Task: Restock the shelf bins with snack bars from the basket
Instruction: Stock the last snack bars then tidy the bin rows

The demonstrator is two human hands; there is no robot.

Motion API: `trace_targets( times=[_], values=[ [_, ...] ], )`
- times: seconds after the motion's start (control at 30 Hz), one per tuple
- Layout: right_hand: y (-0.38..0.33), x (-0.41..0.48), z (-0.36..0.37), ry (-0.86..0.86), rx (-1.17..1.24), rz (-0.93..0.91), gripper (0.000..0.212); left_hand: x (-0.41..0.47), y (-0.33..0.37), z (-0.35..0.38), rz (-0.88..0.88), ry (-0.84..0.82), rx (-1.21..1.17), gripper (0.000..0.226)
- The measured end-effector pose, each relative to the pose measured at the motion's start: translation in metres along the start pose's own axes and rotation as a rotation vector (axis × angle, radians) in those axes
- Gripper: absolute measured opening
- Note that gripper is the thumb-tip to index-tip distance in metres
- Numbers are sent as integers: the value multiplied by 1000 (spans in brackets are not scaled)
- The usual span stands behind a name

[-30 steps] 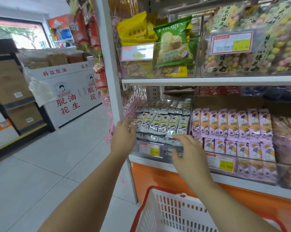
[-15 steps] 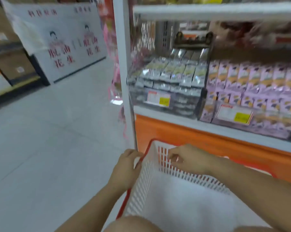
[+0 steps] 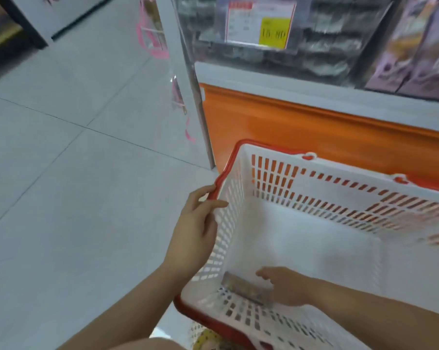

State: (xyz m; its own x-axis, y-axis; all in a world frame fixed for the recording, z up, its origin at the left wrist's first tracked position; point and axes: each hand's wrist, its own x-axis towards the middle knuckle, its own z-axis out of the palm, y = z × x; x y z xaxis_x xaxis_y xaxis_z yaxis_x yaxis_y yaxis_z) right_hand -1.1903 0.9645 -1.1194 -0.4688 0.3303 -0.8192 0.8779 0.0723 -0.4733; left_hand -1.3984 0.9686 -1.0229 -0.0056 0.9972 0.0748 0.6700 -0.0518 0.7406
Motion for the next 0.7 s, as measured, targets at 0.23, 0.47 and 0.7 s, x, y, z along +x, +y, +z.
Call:
trace_targets(
  times=[0.23,0.47,0.7],
  values=[
    [10,19,29,24,-105,23,23,2,6,0,-27,-16,-33,41],
    [1,-2,0,323,-80,-99,23,1,7,-1,-21,-21,-38,38],
    [-20,-86,-74,1116,-358,-630,42,8,27,-35,-175,-208,-159,34]
  ],
)
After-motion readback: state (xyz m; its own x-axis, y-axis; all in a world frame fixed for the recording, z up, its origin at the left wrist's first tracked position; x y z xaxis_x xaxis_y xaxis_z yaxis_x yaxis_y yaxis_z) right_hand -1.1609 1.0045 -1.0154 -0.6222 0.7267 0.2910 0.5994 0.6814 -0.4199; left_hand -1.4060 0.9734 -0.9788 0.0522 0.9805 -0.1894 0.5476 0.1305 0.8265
